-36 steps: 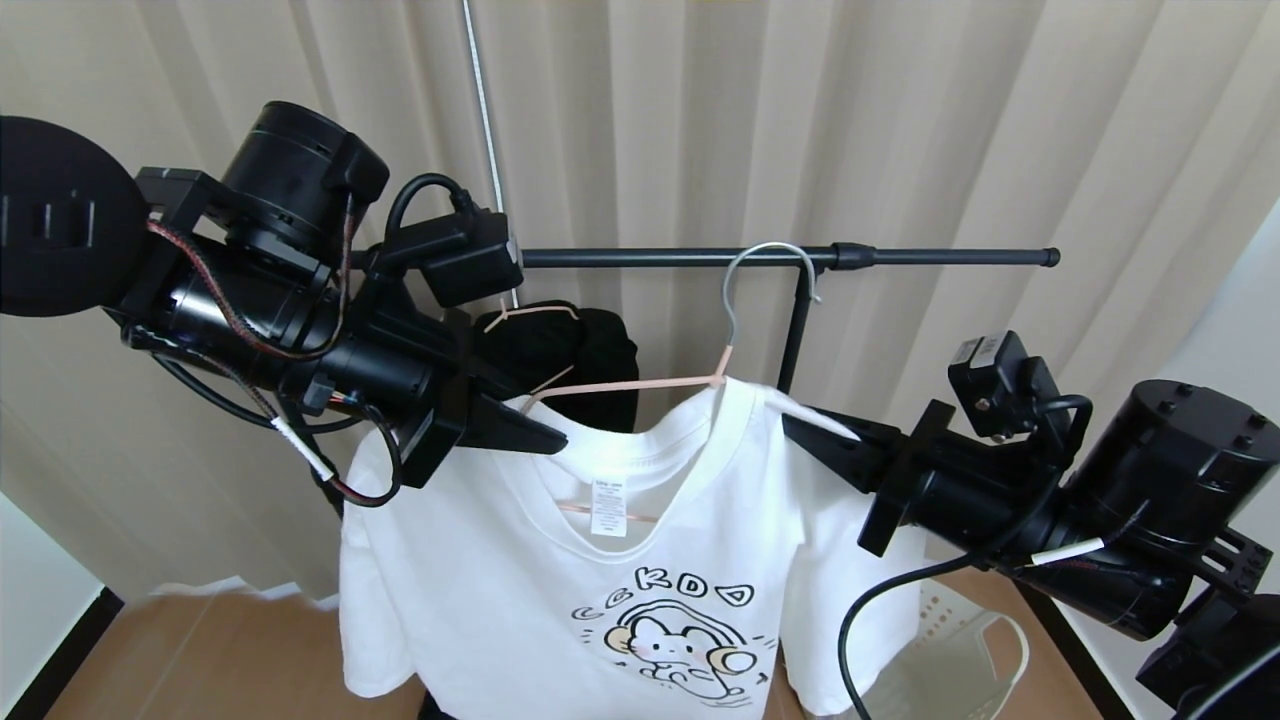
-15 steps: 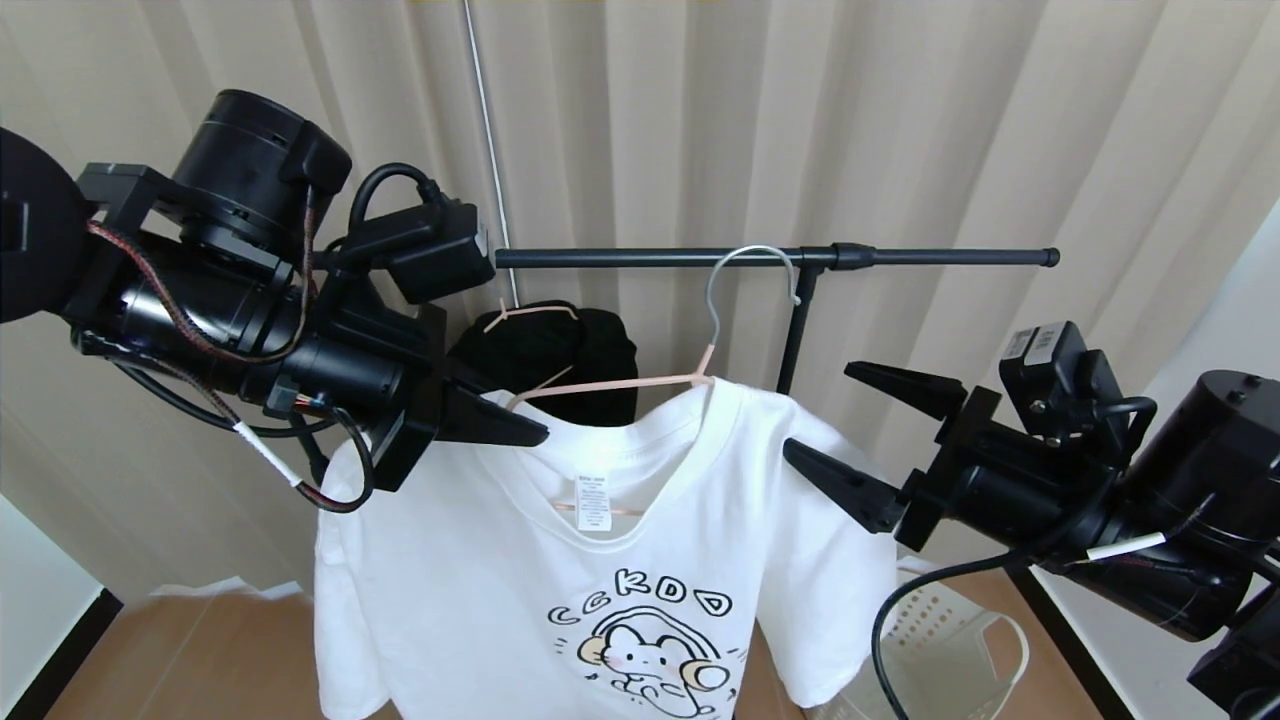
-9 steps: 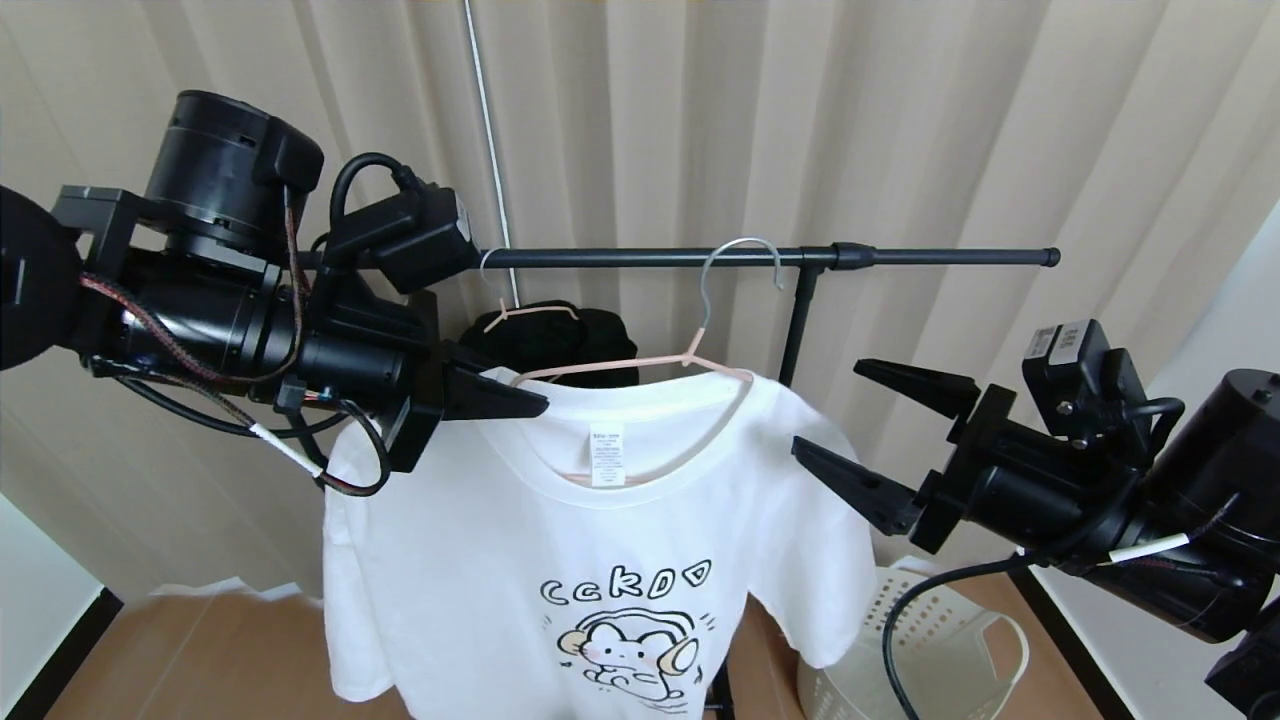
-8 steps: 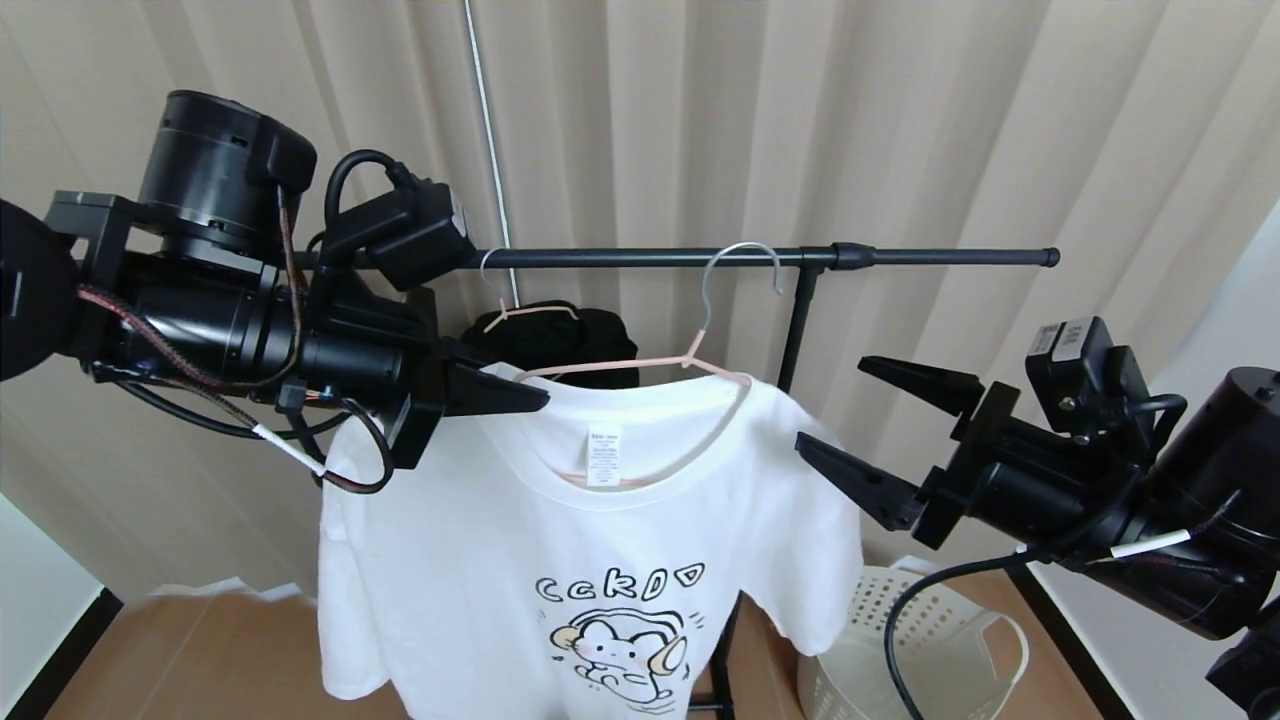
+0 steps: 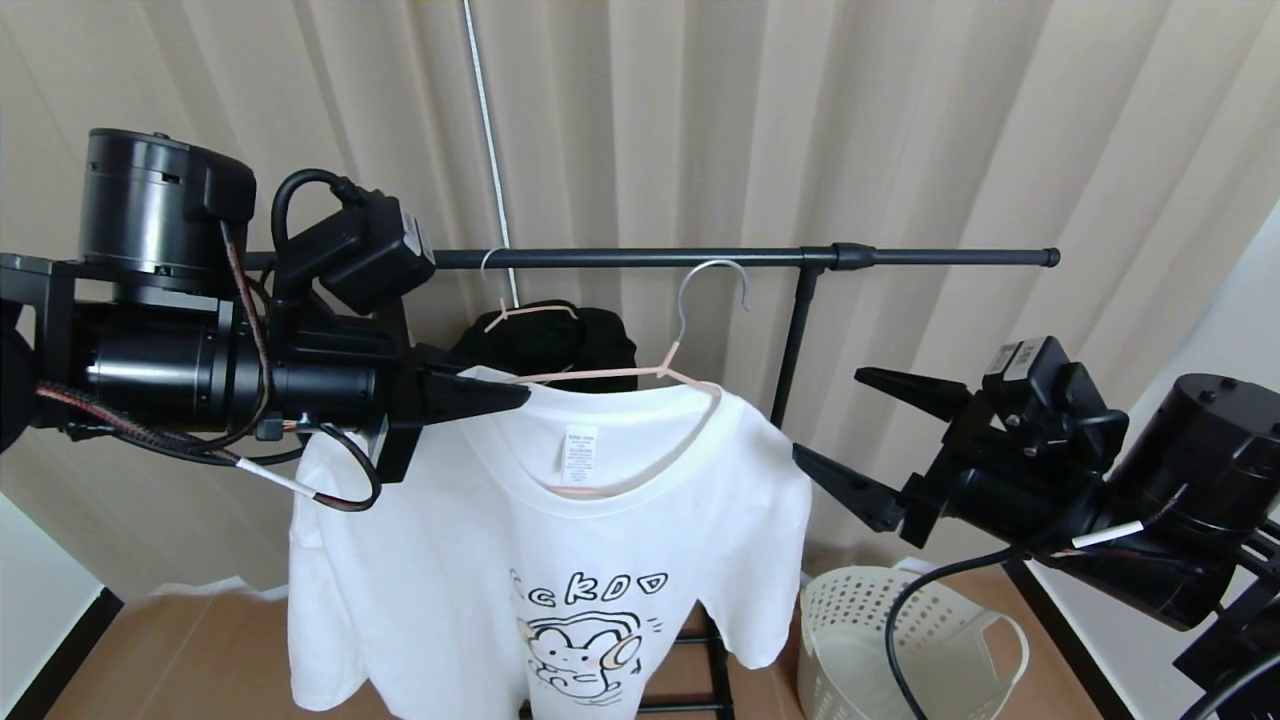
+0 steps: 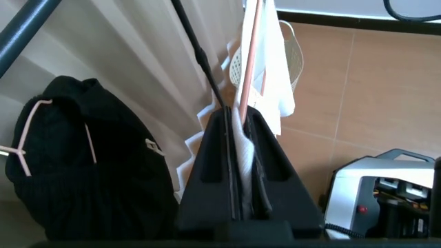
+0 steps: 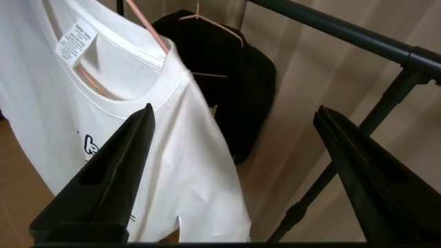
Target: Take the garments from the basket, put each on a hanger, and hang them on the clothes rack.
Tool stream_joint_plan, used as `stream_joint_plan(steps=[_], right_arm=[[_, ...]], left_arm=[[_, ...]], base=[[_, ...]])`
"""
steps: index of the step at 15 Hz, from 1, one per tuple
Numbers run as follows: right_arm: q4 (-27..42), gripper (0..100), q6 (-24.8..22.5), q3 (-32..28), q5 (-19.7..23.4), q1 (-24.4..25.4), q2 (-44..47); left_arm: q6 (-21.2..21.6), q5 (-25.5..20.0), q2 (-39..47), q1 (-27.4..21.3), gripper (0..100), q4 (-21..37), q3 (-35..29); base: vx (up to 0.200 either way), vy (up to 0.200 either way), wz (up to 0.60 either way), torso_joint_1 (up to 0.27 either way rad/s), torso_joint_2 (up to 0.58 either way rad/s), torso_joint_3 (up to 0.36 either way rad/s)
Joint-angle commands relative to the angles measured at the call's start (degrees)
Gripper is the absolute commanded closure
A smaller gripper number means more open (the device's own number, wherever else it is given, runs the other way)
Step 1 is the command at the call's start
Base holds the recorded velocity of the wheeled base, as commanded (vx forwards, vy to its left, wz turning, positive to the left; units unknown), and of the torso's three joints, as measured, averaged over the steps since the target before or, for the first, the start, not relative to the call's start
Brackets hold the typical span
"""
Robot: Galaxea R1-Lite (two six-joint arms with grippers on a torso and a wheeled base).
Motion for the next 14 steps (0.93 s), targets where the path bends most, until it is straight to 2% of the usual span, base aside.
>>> stream_joint_plan(steps=[1, 5, 6, 7, 8, 10, 12, 14], right_arm=[[-0.12, 0, -0.16, 0.06, -0.05, -0.1, 1.58], [-0.04, 0, -0.25, -0.12, -0.05, -1.68, 1.94], [-0.04, 0, -0.25, -0.12, -0.05, -1.68, 1.94], [-0.12, 0, -0.34, -0.12, -0.05, -2.21, 2.38], [-0.12, 0, -3.33, -0.12, -0.14, -2.82, 3.34], [-0.12, 0, -5.08, -0.03, -0.23, -3.53, 4.57], [-0.12, 0, -5.35, -0.12, -0.4, -3.61, 5.63], [-0.3, 0, -7.9, -0.3, -0.76, -5.2, 7.21]], left_arm=[[-0.74, 0.02, -0.77, 0.0, 100, -1.3, 1.97], [-3.38, 0.02, -1.12, 0.08, 100, -8.77, 5.67], [-3.38, 0.02, -1.12, 0.08, 100, -8.77, 5.67], [-3.55, 0.11, -1.47, 0.26, 100, -12.73, 7.86], [-4.96, 0.02, -1.56, 0.88, 100, -19.84, 11.29], [-6.98, 0.11, -1.56, 0.79, 100, -26.17, 13.66], [-7.95, 0.11, -1.65, 0.79, 100, -29.34, 14.98], [-8.3, 0.11, -2.0, 0.79, 100, -32.15, 16.21]], base=[[0.0, 0.0, 0.0, 0.0, 0.0, 0.0], [0.0, 0.0, 0.0, 0.0, 0.0, 0.0], [0.0, 0.0, 0.0, 0.0, 0.0, 0.0], [0.0, 0.0, 0.0, 0.0, 0.0, 0.0], [0.0, 0.0, 0.0, 0.0, 0.0, 0.0], [0.0, 0.0, 0.0, 0.0, 0.0, 0.0], [0.0, 0.0, 0.0, 0.0, 0.0, 0.0], [0.0, 0.0, 0.0, 0.0, 0.0, 0.0]])
